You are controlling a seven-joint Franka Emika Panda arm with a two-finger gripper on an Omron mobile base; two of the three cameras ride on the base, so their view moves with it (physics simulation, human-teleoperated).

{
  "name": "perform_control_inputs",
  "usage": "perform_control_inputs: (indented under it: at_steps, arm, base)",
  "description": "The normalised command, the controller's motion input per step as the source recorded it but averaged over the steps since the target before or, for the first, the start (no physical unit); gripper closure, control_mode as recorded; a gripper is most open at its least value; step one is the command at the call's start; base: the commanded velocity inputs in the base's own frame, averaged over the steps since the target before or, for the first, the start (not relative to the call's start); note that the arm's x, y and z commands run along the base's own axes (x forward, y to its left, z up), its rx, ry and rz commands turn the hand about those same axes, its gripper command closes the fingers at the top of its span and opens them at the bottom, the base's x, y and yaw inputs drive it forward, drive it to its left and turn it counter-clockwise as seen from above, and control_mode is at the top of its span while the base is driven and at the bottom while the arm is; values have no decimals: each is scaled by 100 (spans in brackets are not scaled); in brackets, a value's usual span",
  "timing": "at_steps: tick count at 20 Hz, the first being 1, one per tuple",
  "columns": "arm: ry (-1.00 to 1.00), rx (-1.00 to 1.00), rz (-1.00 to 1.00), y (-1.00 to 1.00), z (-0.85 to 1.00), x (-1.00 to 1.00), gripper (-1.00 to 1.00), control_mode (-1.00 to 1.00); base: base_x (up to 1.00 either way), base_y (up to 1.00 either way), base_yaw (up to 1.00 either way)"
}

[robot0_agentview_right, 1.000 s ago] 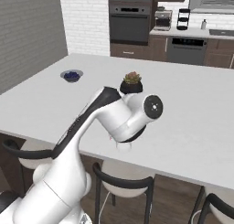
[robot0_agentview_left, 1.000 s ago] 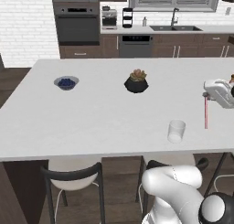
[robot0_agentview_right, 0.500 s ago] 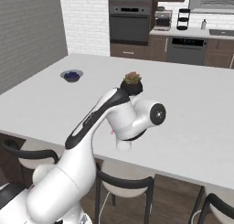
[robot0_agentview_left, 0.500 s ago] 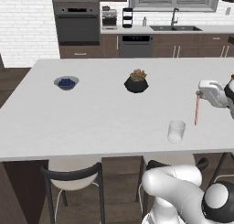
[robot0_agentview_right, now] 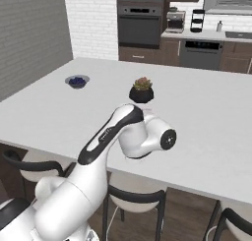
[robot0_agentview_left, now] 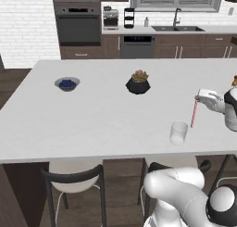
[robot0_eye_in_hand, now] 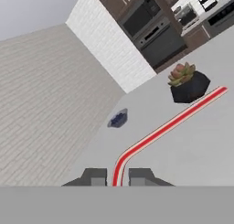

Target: Take a straw from the drawer in front and place it inside the glass cup on the dining counter.

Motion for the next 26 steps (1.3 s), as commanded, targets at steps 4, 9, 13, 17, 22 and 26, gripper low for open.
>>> perform_control_inputs:
  at_steps: [4, 9, 13, 17, 22, 26]
  arm:
    - [-17, 0, 0, 6, -12, 43, 100, -100]
    - [-5, -3, -2, 0, -26, 29, 100, -100]
    - [-1, -5, -3, 0, -24, 12, 100, -100]
    - [-2, -5, -4, 0, -18, 26, 100, -100]
    - [-3, -5, -3, 0, -16, 35, 100, -100]
    - [-2, -8, -4, -9, -31, 32, 100, -100]
  base:
    - [0, 0, 0]
    - [0, 0, 0]
    - [0, 0, 0]
    - [0, 0, 0]
    - [0, 0, 0]
    - [0, 0, 0]
